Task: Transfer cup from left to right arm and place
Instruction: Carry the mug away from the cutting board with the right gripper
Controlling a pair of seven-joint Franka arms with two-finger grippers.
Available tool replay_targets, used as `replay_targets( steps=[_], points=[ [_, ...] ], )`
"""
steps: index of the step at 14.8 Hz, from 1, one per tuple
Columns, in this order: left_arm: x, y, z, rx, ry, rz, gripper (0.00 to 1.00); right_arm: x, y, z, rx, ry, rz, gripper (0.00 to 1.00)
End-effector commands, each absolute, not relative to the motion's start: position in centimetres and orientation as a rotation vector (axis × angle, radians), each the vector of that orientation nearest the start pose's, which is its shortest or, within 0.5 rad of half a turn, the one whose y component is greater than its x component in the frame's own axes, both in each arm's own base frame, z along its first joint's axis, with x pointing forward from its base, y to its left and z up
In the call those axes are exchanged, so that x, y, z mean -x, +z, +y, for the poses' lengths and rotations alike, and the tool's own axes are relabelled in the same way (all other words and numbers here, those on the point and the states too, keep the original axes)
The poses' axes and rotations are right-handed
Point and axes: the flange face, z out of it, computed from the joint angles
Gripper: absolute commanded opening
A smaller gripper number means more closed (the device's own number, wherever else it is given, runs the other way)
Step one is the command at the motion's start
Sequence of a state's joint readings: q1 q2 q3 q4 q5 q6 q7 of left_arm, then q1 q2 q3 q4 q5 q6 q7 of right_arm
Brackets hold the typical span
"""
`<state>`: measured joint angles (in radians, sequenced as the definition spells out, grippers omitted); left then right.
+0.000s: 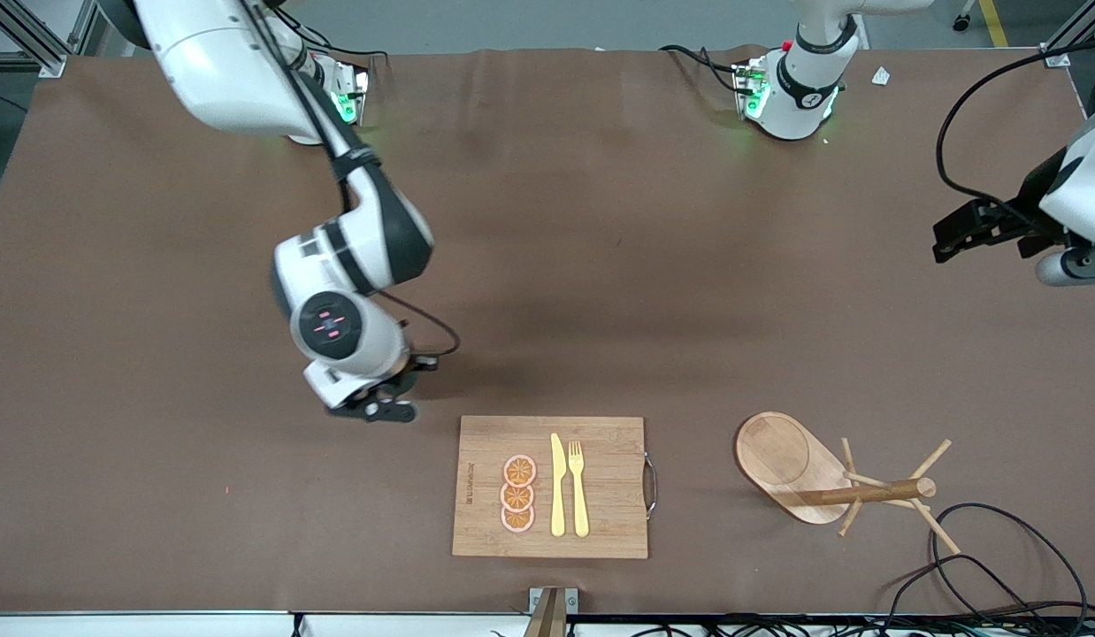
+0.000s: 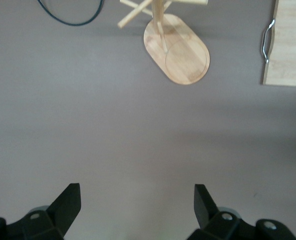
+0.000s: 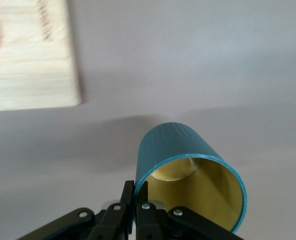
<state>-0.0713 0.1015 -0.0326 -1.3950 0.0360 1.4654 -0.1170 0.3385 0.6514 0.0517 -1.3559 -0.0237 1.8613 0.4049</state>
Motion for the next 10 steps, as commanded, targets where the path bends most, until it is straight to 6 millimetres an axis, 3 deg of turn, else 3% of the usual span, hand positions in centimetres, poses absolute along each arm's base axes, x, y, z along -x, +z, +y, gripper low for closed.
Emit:
replay_targets(
  steps=[1,3,6,10],
  points=[
    [-54.6,64.4,-4.6,3.121,0.072,-0.012,1.00,-68.5,33.8,18.2,3.168,0.214,-0.150,0.01],
    [-54.0,64.5,-4.8,3.119,0.069,-0.002,1.00,-69.7,33.4,12.8,3.147,0.205,-0.262,0.01],
    [-53.7,64.8,-5.6,3.114,0.051,0.026,1.00,-70.2,31.8,7.6,3.124,0.212,-0.361,0.01],
    [-53.7,64.8,-6.6,3.096,0.033,0.062,1.00,-70.1,29.6,4.4,3.104,0.166,-0.462,0.01]
  ],
)
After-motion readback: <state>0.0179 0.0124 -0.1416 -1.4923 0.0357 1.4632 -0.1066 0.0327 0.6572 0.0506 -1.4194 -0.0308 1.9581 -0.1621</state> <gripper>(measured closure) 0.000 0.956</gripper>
